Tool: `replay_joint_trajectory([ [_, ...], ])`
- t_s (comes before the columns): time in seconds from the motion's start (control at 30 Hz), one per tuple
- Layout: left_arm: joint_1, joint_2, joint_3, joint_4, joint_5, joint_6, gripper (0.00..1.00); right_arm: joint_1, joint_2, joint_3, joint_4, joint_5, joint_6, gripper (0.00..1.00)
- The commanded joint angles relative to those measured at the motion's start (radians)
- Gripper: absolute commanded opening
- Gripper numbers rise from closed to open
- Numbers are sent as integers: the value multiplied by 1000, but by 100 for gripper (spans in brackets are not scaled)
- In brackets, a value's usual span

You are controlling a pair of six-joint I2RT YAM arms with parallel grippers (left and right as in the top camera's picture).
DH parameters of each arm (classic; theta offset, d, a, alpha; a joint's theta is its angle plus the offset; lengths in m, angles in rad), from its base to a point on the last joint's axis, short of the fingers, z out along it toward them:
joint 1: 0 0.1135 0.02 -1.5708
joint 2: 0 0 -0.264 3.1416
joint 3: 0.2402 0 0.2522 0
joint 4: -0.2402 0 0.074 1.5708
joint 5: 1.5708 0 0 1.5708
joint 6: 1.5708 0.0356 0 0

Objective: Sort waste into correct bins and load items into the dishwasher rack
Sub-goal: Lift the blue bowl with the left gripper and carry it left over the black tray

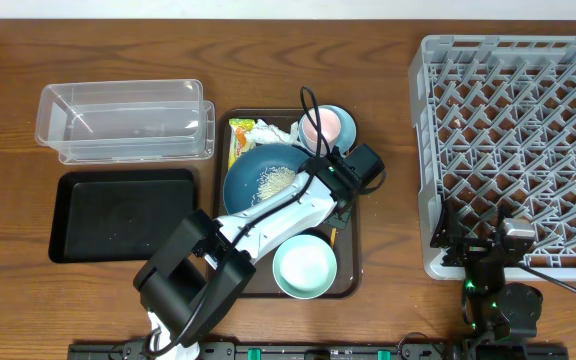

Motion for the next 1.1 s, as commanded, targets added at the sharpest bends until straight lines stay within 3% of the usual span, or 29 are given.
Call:
replay_joint_trajectory([
  [0.0,-1,19,-9,0,-26,3,29,1,-7,-2,-4,-3,-14,99],
  [0.67,0,19,-51,66,-26,4,28,1,-7,-2,-4,-3,-14,99],
  [0.93,0,16,-48,59,-27,4,6,1,-7,-2,-4,-3,-14,99],
  [1.07,-2,10,-32,40,-26,4,6,1,-7,-2,-4,-3,-14,99],
])
